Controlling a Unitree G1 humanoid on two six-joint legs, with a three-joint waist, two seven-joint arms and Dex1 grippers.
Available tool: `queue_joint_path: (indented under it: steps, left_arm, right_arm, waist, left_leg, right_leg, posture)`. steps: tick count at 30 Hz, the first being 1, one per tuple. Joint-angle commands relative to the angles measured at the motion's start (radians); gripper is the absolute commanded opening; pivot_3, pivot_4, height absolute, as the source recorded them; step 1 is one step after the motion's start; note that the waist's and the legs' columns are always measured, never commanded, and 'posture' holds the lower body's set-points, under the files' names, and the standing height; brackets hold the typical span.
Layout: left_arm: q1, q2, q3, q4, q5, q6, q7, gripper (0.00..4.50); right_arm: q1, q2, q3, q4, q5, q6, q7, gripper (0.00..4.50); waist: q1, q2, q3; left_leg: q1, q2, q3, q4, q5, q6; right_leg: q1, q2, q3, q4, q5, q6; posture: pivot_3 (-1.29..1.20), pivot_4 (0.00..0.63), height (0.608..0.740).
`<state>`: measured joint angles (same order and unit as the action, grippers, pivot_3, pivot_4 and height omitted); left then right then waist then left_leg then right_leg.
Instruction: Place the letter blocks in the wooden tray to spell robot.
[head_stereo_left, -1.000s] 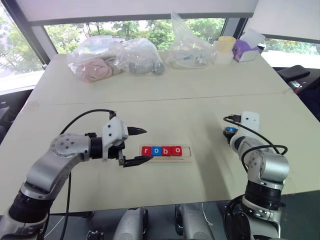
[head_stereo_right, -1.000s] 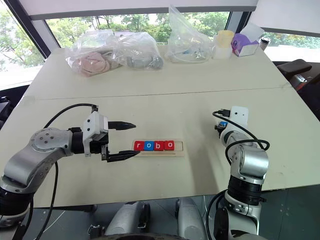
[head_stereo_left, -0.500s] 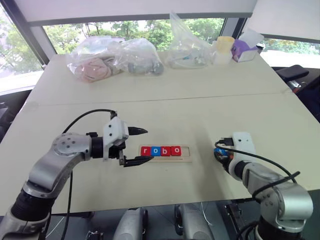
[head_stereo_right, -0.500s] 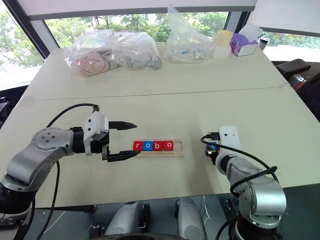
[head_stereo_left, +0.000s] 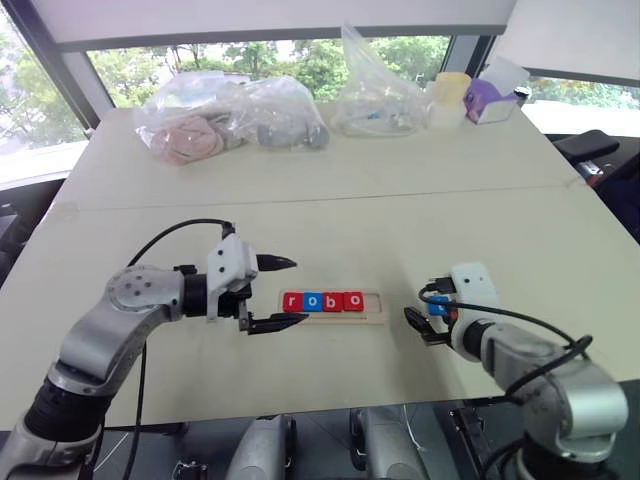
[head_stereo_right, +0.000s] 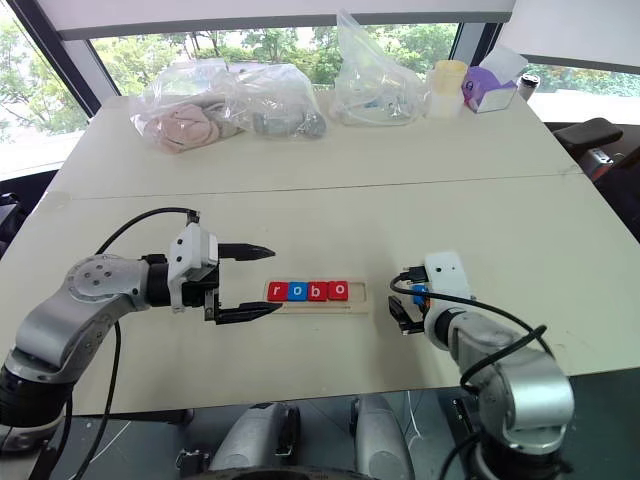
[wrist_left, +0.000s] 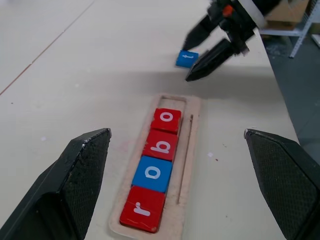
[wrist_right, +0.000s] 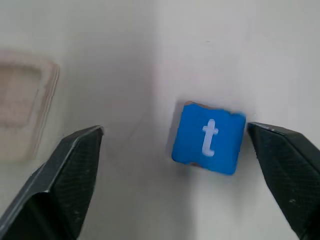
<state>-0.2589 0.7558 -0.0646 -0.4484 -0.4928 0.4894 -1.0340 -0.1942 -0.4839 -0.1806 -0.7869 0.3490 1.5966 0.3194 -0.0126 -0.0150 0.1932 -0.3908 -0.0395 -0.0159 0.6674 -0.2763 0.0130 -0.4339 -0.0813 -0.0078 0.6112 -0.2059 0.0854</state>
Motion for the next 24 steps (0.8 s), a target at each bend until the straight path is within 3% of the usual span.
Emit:
queue_joint_path:
  steps: [1, 5, 9, 19, 24]
  left_arm:
    - [0.001, 0.016, 0.026, -0.038, -0.021, -0.011, -0.016, 4.5]
    - [0.001, 0.017, 0.024, -0.036, -0.02, -0.013, -0.017, 4.5]
    - [-0.004, 0.015, 0.02, -0.032, -0.015, -0.012, -0.011, 4.5]
    - [0.003, 0.029, 0.034, -0.049, -0.02, 0.006, 0.003, 4.5]
    - [0.008, 0.036, 0.041, -0.066, -0.027, 0.018, 0.016, 4.5]
  right_arm:
    - [0.014, -0.247, 0.006, 0.045, 0.138, -0.176, 0.309, 4.46]
    - [0.122, -0.483, 0.053, 0.207, 0.056, -0.715, 0.631, 4.46]
    - [0.121, -0.544, 0.125, 0.482, -0.06, -1.107, 0.771, 4.46]
    - [-0.07, -0.495, 0.259, 0.91, -0.202, -1.489, 0.895, 4.46]
    - [-0.116, -0.495, 0.294, 0.976, -0.209, -1.518, 0.967, 4.46]
  waist:
    - [0.003, -0.001, 0.0]
    - [0.004, -0.002, 0.001]
    - [-0.001, -0.003, 0.001]
    - [0.003, -0.003, 0.002]
    - [0.005, -0.003, 0.002]
  left_leg:
    - [0.0, 0.0, 0.0, 0.0, 0.0, 0.0]
    - [-0.001, 0.0, -0.001, -0.002, -0.001, 0.002]
    - [0.0, 0.0, 0.002, -0.001, -0.002, 0.002]
    - [0.001, 0.0, 0.003, 0.0, -0.001, 0.002]
    - [0.001, 0.0, 0.003, 0.001, -0.001, 0.002]
  right_leg:
    - [0.0, 0.0, 0.0, 0.0, 0.0, 0.001]
    - [0.001, 0.001, -0.002, -0.001, -0.003, 0.004]
    - [0.001, 0.001, 0.0, -0.002, -0.001, 0.007]
    - [0.001, 0.0, 0.001, 0.0, -0.001, 0.003]
    - [0.001, -0.002, 0.002, 0.0, -0.001, 0.002]
  posture:
    - [0.0, 0.15, 0.725]
    - [0.0, 0.15, 0.725]
    - [0.0, 0.15, 0.725]
    - [0.0, 0.15, 0.725]
    - [0.0, 0.15, 0.725]
